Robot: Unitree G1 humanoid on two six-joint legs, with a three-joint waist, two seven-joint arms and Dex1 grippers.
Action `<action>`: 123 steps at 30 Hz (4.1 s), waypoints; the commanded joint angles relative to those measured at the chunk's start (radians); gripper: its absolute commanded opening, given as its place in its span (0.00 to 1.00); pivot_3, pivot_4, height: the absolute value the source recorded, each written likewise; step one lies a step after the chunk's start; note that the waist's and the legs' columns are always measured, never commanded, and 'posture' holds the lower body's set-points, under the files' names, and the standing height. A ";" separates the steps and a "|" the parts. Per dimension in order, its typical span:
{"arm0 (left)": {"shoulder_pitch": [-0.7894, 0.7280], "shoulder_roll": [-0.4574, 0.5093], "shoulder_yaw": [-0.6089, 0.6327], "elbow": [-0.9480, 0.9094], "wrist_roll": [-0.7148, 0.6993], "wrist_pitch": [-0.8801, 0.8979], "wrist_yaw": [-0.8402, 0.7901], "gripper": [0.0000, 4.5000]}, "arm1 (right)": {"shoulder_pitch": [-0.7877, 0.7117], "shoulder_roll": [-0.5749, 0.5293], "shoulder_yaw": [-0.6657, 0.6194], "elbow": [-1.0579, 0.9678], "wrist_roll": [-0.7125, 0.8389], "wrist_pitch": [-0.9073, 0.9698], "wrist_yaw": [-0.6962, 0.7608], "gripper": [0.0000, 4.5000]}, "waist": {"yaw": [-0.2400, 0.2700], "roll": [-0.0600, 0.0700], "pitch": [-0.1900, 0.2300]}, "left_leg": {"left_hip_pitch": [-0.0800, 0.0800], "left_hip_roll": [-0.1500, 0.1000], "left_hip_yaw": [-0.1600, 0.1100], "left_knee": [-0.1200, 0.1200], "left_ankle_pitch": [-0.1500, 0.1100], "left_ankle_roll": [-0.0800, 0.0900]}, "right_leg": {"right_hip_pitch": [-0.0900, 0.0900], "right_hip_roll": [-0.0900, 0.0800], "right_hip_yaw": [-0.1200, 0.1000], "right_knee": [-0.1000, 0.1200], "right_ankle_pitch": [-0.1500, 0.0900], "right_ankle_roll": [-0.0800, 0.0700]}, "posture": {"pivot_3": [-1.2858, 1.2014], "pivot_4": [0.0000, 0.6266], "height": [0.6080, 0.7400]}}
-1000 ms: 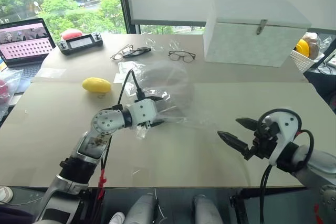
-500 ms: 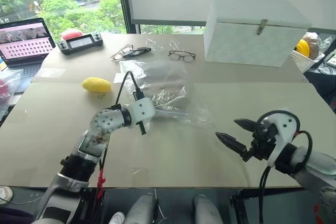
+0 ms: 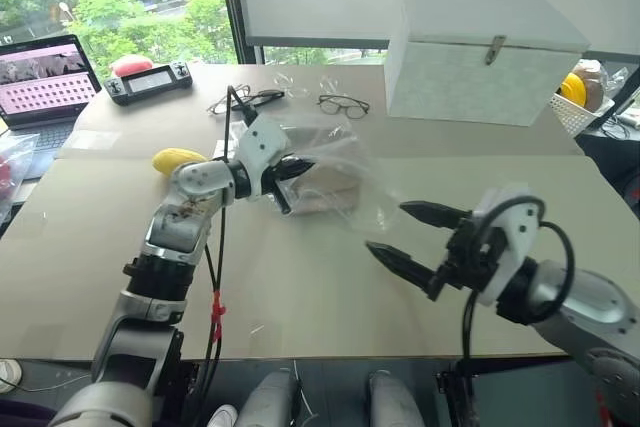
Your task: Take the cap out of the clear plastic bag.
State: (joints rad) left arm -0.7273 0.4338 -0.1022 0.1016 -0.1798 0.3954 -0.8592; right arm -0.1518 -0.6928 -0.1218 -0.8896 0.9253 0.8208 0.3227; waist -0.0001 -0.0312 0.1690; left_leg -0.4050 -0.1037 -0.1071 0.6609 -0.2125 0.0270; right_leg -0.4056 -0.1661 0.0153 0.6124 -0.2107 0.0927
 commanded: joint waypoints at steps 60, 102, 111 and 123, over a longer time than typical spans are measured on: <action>-0.075 -0.003 -0.007 0.025 -0.027 0.031 -0.006 0.01 | -0.376 0.513 0.553 0.729 -0.919 -0.462 0.125 1.00 | -0.059 -0.002 0.002 | -0.001 0.000 0.001 -0.002 0.002 -0.009 | -0.020 0.005 0.000 0.015 0.012 -0.011 | 0.52 0.24 1.00; -0.102 0.013 -0.032 -0.008 -0.024 0.081 -0.017 0.01 | -0.745 0.713 0.675 1.604 -1.432 -0.898 -0.181 1.00 | -0.072 -0.001 0.002 | 0.004 0.000 0.002 -0.002 0.002 -0.010 | -0.020 0.006 0.002 0.014 0.012 -0.012 | 0.52 0.24 1.00; -0.132 -0.008 -0.028 0.031 0.003 0.057 -0.046 0.00 | -0.843 0.789 0.665 1.805 -1.438 -0.953 -0.229 0.76 | -0.072 -0.001 0.002 | 0.005 0.002 0.002 -0.003 0.001 -0.012 | -0.020 0.008 0.002 0.016 0.012 -0.012 | 0.52 0.24 1.00; -0.122 -0.012 -0.017 0.026 0.017 0.052 -0.049 0.00 | -0.823 0.744 0.595 1.772 -1.398 -0.916 -0.235 0.10 | -0.072 -0.001 0.002 | 0.004 0.009 0.002 -0.003 -0.001 -0.016 | -0.021 0.015 0.002 0.017 0.013 -0.013 | 0.52 0.24 1.00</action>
State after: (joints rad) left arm -0.7831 0.4848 -0.0871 0.2329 -0.1020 0.5000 -0.8646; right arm -0.9711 0.0330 0.4698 0.9098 -0.4663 -0.1467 0.0840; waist -0.0721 -0.0318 0.1710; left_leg -0.4007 -0.0943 -0.1047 0.6583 -0.2141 0.0110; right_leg -0.4263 -0.1504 0.0170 0.6295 -0.1979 0.0797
